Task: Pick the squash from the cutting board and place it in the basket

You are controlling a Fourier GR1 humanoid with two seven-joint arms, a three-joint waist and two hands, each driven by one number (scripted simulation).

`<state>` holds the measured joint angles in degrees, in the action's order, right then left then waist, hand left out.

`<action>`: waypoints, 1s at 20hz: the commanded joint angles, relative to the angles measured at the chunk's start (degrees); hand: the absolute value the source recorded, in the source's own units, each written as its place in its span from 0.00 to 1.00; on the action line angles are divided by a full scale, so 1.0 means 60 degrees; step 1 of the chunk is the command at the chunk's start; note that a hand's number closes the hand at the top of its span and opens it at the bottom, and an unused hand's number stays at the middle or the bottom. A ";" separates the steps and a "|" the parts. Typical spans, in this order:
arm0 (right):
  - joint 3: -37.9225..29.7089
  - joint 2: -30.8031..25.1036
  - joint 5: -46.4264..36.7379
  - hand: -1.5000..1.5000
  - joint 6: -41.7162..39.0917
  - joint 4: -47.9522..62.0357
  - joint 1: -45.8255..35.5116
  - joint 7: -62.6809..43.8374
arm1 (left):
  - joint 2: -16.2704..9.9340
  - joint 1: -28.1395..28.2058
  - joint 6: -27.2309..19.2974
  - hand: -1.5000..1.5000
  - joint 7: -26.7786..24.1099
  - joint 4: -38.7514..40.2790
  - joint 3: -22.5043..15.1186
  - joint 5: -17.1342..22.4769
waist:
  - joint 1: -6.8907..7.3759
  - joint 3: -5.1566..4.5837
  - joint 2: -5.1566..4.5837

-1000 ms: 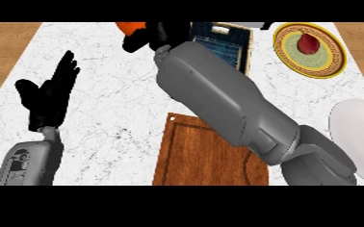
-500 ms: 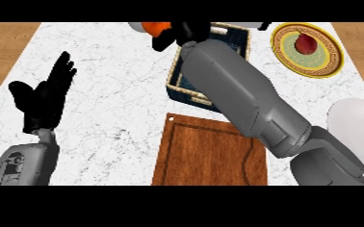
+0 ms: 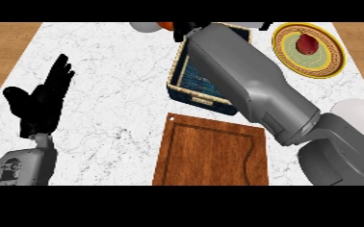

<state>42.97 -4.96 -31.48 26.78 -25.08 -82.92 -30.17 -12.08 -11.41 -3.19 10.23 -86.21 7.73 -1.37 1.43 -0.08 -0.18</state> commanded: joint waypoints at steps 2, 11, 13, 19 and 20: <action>-0.0207 0.0514 -0.0622 1.00 0.0067 0.0713 -0.0233 0.0143 | 0.0052 -0.0164 -0.0014 0.50 -0.0103 0.0309 0.0031 -0.0035 | -0.0056 0.0007 -0.0017; -0.0962 0.0381 -0.0287 1.00 -0.2205 0.2115 -0.0804 0.0414 | 0.0007 0.0075 0.0115 0.50 -0.0008 -0.0064 -0.0070 -0.0066 | 0.0099 0.0005 -0.0054; -0.1070 0.0459 -0.0272 1.00 -0.2434 0.2185 -0.0645 0.0641 | 0.0008 -0.0510 -0.0091 0.50 0.0108 0.0557 -0.0002 -0.0227 | -0.0011 0.0005 -0.0065; -0.1364 0.0446 -0.0534 1.00 -0.2044 0.2480 -0.0342 0.1156 | 0.0261 -0.0221 -0.0150 0.50 -0.0170 0.0367 -0.0044 -0.0178 | 0.0012 0.0006 -0.0060; -0.1323 0.0648 -0.0691 1.00 -0.1865 0.2758 -0.0631 0.0821 | 0.0297 -0.0258 -0.0107 0.50 -0.0461 0.0661 -0.0110 -0.0257 | 0.0079 0.0002 -0.0096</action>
<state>35.75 -1.61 -34.55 15.08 -10.70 -86.14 -25.52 -11.32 -12.94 -3.34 9.83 -84.34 7.62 -2.07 1.69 -0.04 -0.57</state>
